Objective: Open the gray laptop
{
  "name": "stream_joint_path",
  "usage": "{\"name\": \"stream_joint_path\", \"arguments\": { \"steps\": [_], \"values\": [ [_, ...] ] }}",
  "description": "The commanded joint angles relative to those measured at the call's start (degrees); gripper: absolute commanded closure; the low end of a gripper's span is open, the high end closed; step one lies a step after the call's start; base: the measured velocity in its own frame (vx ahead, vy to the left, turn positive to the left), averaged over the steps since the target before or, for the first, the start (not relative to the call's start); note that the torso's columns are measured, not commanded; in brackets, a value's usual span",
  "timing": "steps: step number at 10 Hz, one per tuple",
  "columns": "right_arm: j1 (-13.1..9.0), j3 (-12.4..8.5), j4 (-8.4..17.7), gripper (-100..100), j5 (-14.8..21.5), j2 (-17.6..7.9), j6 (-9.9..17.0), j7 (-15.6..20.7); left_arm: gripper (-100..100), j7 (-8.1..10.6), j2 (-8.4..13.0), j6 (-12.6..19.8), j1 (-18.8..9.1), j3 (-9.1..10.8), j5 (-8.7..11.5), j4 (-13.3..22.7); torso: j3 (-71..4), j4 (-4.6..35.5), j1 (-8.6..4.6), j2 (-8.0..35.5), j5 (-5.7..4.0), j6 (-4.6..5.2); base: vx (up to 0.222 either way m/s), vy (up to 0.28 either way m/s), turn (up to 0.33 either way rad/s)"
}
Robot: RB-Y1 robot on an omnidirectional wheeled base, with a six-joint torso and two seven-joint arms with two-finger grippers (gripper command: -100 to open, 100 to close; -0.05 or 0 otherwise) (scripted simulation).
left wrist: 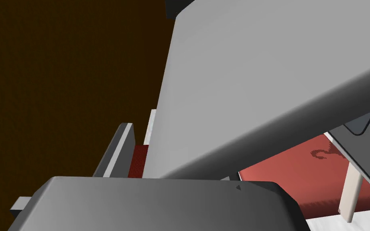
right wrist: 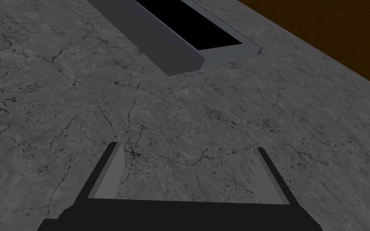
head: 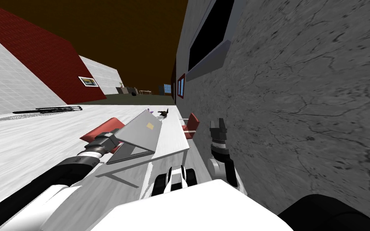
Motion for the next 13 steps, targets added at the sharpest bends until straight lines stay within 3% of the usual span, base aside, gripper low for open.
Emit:
{"name": "stream_joint_path", "arguments": {
  "steps": [1, 6, 7, 8, 13],
  "values": [
    [0.0, 0.0, 0.0, 0, 0.0, 0.0, 0.0, 0.0, 100, 1.18, -2.6, -2.5, -2.0, -1.57, 1.7, 3.9, 0.0, 0.1, 0.11, 0.1, 0.01, -0.03, -0.052, 0.098, -0.025],
    [0.0, 0.0, 0.0, 0, 0.0, 0.0, 0.0, 0.0, 100, 3.17, -8.2, -7.4, -5.7, -4.92, 4.6, 11.6, 0.0, 0.1, 0.18, 0.1, 0.03, -0.05, -0.053, 0.112, -0.025],
    [0.0, 0.0, 0.0, 0, 0.0, 0.0, 0.0, 0.0, -100, 3.68, -6.7, -4.7, -4.1, -3.74, 4.7, 7.9, 0.0, 0.1, 0.15, 0.0, 0.02, -0.06, 0.015, 0.055, 0.047],
    [0.0, 0.0, 0.0, 0, 0.0, 0.0, 0.0, 0.0, -100, 3.68, -6.7, -4.7, -4.1, -3.74, 4.7, 7.9, -0.1, 0.0, -0.03, -0.1, -0.02, -0.08, 0.037, 0.002, 0.055],
    [0.0, 0.0, 0.0, 0, 0.0, 0.0, 0.0, 0.0, -100, 5.89, -4.7, -1.0, -1.0, -1.57, 6.2, 0.9, 0.1, 0.1, 0.21, 0.1, 0.03, -0.07, 0.05, -0.011, 0.043]
  ]
}}
